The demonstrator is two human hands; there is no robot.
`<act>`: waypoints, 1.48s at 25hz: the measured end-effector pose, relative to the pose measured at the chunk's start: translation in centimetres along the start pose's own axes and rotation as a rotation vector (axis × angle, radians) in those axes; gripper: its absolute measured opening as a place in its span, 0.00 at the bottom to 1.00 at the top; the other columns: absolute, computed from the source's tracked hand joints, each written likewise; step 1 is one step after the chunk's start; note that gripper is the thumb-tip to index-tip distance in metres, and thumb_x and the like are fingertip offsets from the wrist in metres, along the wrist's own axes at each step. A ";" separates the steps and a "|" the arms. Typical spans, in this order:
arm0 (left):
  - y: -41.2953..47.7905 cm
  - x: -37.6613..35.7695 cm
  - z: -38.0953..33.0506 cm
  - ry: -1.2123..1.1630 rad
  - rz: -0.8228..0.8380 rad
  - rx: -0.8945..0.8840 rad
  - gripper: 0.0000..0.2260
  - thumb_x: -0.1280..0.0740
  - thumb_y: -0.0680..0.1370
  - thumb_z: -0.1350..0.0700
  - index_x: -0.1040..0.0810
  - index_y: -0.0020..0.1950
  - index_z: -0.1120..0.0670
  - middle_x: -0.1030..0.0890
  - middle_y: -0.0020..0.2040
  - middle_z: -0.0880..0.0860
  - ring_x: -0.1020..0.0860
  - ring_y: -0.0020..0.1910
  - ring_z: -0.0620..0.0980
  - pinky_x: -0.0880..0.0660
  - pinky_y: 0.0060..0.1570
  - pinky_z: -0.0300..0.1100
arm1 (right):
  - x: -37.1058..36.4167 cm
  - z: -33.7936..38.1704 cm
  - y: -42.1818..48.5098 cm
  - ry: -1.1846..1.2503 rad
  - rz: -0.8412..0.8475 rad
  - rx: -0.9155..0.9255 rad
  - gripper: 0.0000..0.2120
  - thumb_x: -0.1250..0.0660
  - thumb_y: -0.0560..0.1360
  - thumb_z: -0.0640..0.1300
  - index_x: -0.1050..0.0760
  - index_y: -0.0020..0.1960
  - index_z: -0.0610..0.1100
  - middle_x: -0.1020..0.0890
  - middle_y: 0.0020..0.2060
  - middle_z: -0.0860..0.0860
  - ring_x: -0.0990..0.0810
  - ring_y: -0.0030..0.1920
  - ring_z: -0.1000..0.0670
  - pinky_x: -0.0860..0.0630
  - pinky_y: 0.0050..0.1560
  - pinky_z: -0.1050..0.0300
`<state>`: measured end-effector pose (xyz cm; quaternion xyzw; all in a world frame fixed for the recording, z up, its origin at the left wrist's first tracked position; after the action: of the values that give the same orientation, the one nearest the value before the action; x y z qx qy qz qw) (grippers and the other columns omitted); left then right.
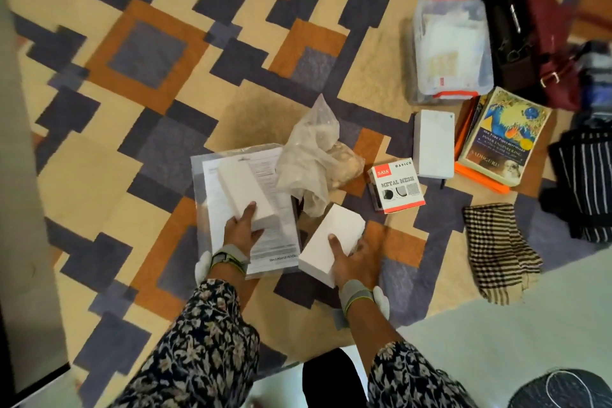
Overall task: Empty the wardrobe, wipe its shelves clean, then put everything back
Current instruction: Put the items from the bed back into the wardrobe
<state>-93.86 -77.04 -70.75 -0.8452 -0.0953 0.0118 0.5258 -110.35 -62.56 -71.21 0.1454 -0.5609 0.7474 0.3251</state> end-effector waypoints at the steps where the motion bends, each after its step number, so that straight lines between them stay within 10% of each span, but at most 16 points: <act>1: -0.5 0.7 0.3 0.004 -0.015 0.001 0.22 0.32 0.77 0.52 0.31 0.67 0.61 0.25 0.61 0.59 0.25 0.56 0.55 0.24 0.51 0.46 | 0.2 -0.1 -0.6 -0.001 0.019 -0.006 0.46 0.42 0.58 0.81 0.36 0.68 0.55 0.25 0.63 0.50 0.24 0.60 0.43 0.26 0.61 0.42; 11: -11.2 10.9 2.3 -0.124 0.000 -0.070 0.24 0.31 0.76 0.51 0.32 0.67 0.61 0.24 0.60 0.59 0.24 0.53 0.55 0.22 0.43 0.46 | -0.4 1.3 -12.3 0.312 0.264 0.146 0.30 0.30 0.74 0.50 0.41 0.70 0.46 0.27 0.58 0.44 0.25 0.57 0.41 0.27 0.55 0.51; 18: -20.9 24.2 3.7 -0.201 -0.041 -0.275 0.22 0.32 0.76 0.49 0.30 0.66 0.57 0.22 0.60 0.57 0.22 0.54 0.57 0.21 0.51 0.52 | -2.5 -1.2 -24.8 0.261 0.354 0.340 0.30 0.30 0.73 0.53 0.41 0.69 0.50 0.27 0.59 0.44 0.25 0.56 0.41 0.26 0.61 0.43; 37: -43.2 80.2 16.6 -1.124 -0.664 -0.752 0.15 0.36 0.78 0.48 0.27 0.62 0.53 0.24 0.61 0.57 0.25 0.59 0.57 0.23 0.48 0.46 | -29.5 -16.4 -77.2 -0.251 1.324 0.991 0.25 0.28 0.72 0.49 0.36 0.65 0.54 0.20 0.51 0.46 0.19 0.49 0.45 0.21 0.52 0.47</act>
<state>-23.58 -29.87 -33.22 -0.7614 -0.5965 0.2490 0.0498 -35.78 -44.50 -36.35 -0.0060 -0.1688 0.9223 -0.3476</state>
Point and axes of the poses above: each hand's wrist, its own y-axis towards the middle knuckle, its own x-axis out of the back of the hand, z = x × y, the point moved 1 cm from there along y, towards the middle knuckle
